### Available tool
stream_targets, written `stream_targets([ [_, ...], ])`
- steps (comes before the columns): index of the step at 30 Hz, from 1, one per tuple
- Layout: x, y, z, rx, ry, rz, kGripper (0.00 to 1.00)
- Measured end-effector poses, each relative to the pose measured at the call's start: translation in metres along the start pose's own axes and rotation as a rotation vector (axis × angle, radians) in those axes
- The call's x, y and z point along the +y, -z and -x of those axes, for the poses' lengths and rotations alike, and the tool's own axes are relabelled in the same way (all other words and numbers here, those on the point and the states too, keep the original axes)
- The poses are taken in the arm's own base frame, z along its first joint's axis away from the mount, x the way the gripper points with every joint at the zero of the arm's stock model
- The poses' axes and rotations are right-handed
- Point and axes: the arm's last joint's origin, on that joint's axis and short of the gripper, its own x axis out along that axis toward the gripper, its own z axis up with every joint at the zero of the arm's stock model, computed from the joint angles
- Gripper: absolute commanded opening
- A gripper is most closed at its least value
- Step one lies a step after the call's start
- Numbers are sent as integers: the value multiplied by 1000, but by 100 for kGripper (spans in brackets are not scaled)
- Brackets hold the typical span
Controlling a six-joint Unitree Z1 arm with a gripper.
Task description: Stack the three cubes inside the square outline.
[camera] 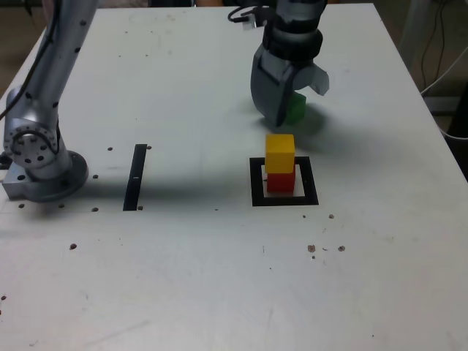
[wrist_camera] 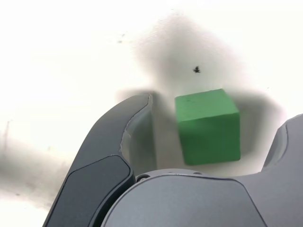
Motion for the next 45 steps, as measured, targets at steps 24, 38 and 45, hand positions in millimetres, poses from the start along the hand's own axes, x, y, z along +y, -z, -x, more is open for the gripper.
stream_targets([
  [24, 2, -14, -5, -5, 11, -25, 28],
  [38, 3, -14, -5, -8, 14, -45, 21],
  [45, 5, -9, -1, 19, 10, -77, 21],
])
